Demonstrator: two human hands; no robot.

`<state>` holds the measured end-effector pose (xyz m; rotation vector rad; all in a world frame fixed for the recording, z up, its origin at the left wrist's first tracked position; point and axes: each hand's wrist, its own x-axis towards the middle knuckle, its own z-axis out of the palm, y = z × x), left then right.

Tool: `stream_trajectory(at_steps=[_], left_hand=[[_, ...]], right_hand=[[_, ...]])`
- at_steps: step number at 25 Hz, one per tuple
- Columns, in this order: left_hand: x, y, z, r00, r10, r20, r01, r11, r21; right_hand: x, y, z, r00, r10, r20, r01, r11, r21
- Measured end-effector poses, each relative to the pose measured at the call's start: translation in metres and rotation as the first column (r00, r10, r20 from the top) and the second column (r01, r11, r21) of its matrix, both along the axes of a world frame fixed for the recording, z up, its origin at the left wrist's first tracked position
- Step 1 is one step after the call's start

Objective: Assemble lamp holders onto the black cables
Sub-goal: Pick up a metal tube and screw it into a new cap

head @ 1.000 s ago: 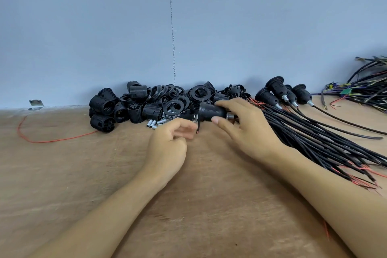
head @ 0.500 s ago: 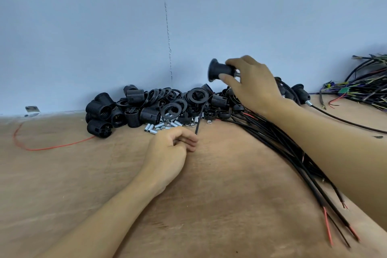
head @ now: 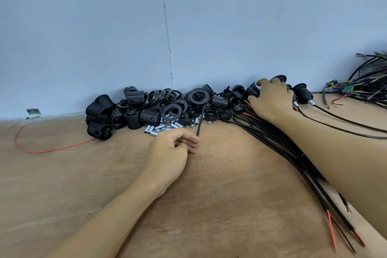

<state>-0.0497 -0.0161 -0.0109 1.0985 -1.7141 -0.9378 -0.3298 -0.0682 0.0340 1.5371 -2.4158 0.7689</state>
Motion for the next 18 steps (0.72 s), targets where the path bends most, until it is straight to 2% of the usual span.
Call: stream_trajectory(at_steps=[3,6,9,13,18], left_hand=[[0.0,0.001,0.002,1.0,0.0,0.032,0.0,1.0,-0.005],[-0.001,0.002,0.003,0.999,0.0,0.039,0.0,1.0,-0.013],[-0.003,0.004,0.002,0.997,0.031,0.071,-0.029,0.999,-0.026],[-0.002,0.003,0.002,0.968,0.213,0.131,-0.199,0.974,-0.111],[0.012,-0.006,0.008,0.899,0.362,0.248,-0.325,0.929,-0.18]], right_hand=[[0.027,0.004,0.004,0.998,0.058,-0.024,-0.06,0.993,-0.097],[0.064,0.016,0.0,0.983,0.119,-0.141,-0.148,0.966,-0.214],[0.095,0.024,-0.009,0.957,0.254,-0.14,-0.276,0.947,-0.164],[0.117,0.033,-0.029,0.925,0.379,-0.028,-0.379,0.914,-0.141],[0.125,0.035,-0.038,0.892,0.449,-0.04,-0.451,0.884,-0.121]])
